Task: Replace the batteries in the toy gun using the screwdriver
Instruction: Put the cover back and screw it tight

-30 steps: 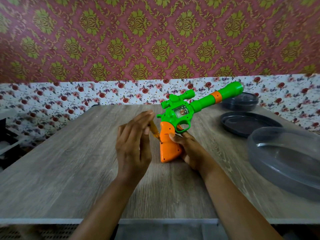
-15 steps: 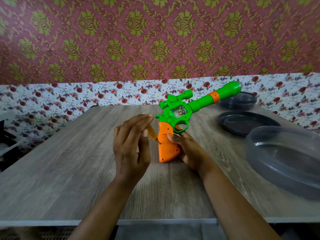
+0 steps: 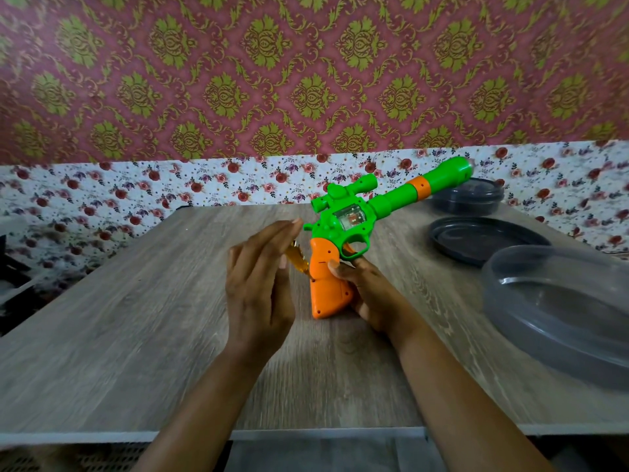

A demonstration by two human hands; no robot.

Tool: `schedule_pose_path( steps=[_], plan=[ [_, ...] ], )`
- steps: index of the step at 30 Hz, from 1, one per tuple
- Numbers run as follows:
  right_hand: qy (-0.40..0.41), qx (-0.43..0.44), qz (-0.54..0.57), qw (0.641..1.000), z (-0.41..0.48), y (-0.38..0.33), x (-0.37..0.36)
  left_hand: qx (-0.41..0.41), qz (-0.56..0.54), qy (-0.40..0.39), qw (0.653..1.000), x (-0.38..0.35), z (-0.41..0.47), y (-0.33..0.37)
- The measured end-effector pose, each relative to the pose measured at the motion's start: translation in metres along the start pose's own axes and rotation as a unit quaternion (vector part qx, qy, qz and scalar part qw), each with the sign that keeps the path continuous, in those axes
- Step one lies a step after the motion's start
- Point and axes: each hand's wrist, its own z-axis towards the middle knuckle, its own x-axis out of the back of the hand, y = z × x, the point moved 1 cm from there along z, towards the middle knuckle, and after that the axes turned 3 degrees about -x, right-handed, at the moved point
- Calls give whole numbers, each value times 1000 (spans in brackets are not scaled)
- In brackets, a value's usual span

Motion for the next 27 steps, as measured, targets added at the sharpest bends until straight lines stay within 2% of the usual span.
schedule_pose_path(
  steps=[7,14,19,27],
  plan=[
    [-9,6,11,1000,2,2,0,-10,5,28,1000,2,0,-3],
    [-1,2,8,1000,3,3,0,1,9,2,1000,0,-1,-1],
    [-6,5,9,1000,3,3,1,-20,-1,19,1000,1,0,-2],
    [-3,1,8,1000,3,3,2,-40,52,36,997,2,2,-1]
  ],
)
